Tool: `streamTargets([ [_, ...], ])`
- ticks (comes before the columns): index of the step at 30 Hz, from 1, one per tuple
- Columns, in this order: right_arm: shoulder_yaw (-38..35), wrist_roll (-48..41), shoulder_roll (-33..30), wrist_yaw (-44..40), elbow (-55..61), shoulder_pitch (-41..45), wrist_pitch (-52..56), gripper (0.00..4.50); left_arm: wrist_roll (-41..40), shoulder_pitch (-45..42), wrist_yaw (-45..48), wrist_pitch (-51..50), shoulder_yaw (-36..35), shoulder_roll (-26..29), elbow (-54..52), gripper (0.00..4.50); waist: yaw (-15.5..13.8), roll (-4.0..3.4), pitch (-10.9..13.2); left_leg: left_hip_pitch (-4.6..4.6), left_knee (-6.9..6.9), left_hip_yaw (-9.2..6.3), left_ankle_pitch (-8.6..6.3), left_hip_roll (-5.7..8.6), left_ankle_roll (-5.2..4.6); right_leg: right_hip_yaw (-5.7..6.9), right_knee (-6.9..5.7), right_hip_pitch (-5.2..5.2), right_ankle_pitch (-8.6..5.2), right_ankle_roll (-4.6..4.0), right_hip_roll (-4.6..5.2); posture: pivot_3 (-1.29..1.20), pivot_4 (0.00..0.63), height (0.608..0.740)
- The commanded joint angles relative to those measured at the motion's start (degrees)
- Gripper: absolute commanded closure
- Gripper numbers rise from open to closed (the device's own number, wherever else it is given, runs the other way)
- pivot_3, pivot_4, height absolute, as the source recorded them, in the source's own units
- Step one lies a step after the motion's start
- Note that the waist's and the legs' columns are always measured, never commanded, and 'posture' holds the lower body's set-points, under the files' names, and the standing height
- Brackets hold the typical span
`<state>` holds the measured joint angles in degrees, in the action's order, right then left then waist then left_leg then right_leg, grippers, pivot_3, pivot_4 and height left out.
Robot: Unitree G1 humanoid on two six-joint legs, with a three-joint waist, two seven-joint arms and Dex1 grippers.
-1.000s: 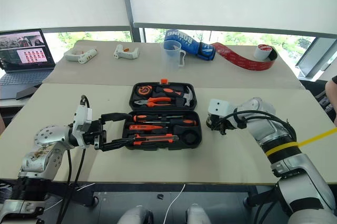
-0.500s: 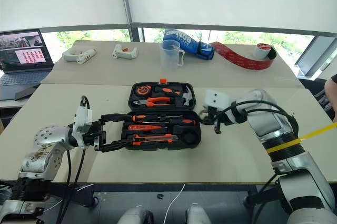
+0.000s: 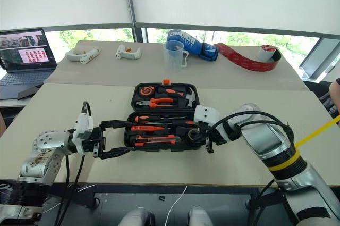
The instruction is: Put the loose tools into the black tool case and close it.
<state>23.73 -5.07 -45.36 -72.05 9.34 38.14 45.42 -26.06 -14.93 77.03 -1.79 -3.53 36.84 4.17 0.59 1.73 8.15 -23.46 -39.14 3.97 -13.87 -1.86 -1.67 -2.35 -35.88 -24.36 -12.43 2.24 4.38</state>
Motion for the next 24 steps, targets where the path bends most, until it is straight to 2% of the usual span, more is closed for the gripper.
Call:
streamTargets([
  [1,1.4,2.0,-1.0,0.9,-0.4,0.6,-1.5,4.48,-0.2,-0.2,-0.5,-0.3,-0.4,1.0,-2.4,0.0,-0.1,0.0,0.0,0.0,0.0,0.0,0.0,0.0,0.0,0.0,0.0,0.0,0.0,0.0,0.01,0.0,0.15,0.74],
  [4,2.0,2.2,-0.7,1.3,-0.5,0.7,-1.4,4.48,-0.5,-0.4,-1.0,-1.0,-0.5,1.1,-2.8,0.0,-0.1,0.0,0.0,-0.01,0.0,-0.01,0.0,0.01,0.0,-0.01,0.03,0.02,0.0,0.02,0.03,0.0,0.15,0.74],
  [6,2.4,2.5,-0.7,1.2,-0.5,0.8,-1.9,3.74,-0.6,-0.6,-1.4,-1.4,-0.6,1.1,-3.1,0.0,-0.1,0.0,0.0,-0.01,0.0,-0.02,0.0,0.01,0.0,-0.01,0.03,0.02,-0.01,0.03,0.04,0.0,0.15,0.74],
  [7,2.3,2.3,-0.8,1.0,-0.3,0.8,-2.1,3.55,-0.8,-0.5,-1.7,-1.7,-0.8,1.1,-3.3,0.0,-0.2,0.0,0.0,-0.02,0.0,-0.02,0.0,0.01,0.0,-0.01,0.04,0.02,-0.01,0.03,0.04,0.0,0.15,0.74],
  [9,0.8,0.8,-0.5,0.7,0.4,1.1,-2.3,2.88,-1.1,-0.4,-2.3,-2.3,-1.2,1.3,-3.7,0.0,-0.2,0.0,0.0,-0.02,0.0,-0.02,0.0,0.01,0.0,-0.01,0.03,0.02,-0.01,0.03,0.04,0.0,0.15,0.74],
  [12,-5.0,-4.1,-0.7,-0.8,1.5,1.6,-2.7,1.75,-1.6,0.3,-2.7,-4.1,-1.9,2.6,-4.3,0.0,-0.1,0.03,0.0,-0.04,0.03,-0.04,-0.01,0.01,0.0,0.01,0.04,-0.01,-0.01,0.03,0.02,0.0,0.15,0.74],
  [14,-10.5,-9.7,-1.7,-3.6,2.1,1.3,-1.9,1.2,-1.4,0.2,-5.3,-4.8,-3.5,3.0,-3.5,0.0,0.0,0.02,0.0,-0.06,0.05,-0.05,-0.01,0.0,-0.01,0.0,0.04,-0.03,-0.01,0.03,0.01,0.0,0.15,0.74],
  [16,-15.9,-13.4,-2.5,-4.5,0.7,0.5,-2.7,1.2,-1.8,-0.3,-8.4,-6.2,-5.4,2.9,-2.7,0.0,0.0,0.04,0.0,-0.06,0.06,-0.06,0.0,-0.02,-0.01,0.0,0.04,-0.03,-0.01,0.03,0.01,0.0,0.15,0.74],
  [19,-20.5,-13.6,-3.5,-2.3,-3.7,-1.2,-6.9,1.2,-0.6,-1.7,-14.4,-9.0,-7.5,2.7,-0.5,0.0,-0.1,0.07,0.1,-0.01,0.06,-0.09,-0.01,-0.05,-0.01,0.02,0.06,0.05,-0.01,0.03,0.03,0.0,0.15,0.74],
  [20,-21.6,-12.9,-3.3,-0.7,-5.3,-1.7,-8.2,1.17,0.1,-2.4,-16.9,-9.8,-8.1,2.5,0.7,0.25,-0.1,0.08,0.1,0.04,0.06,-0.09,-0.01,-0.05,0.0,0.03,0.07,0.09,-0.01,0.03,0.03,0.0,0.15,0.74],
  [22,-22.6,-9.0,-1.8,5.5,-10.6,-2.3,-14.4,1.7,1.7,-4.9,-24.4,-12.9,-9.5,1.6,4.8,0.6,-0.1,0.11,0.1,0.08,0.05,-0.07,0.0,-0.04,0.0,0.02,0.07,0.11,-0.01,0.04,0.02,0.0,0.15,0.74],
  [24,-21.8,-3.8,-0.2,12.0,-16.0,-2.7,-22.6,2.26,3.2,-7.8,-31.6,-14.8,-10.3,-0.4,9.4,1.39,0.1,0.13,0.1,0.14,0.05,-0.05,0.02,0.02,0.03,0.01,0.03,0.13,0.0,0.03,0.0,0.0,0.15,0.74],
])
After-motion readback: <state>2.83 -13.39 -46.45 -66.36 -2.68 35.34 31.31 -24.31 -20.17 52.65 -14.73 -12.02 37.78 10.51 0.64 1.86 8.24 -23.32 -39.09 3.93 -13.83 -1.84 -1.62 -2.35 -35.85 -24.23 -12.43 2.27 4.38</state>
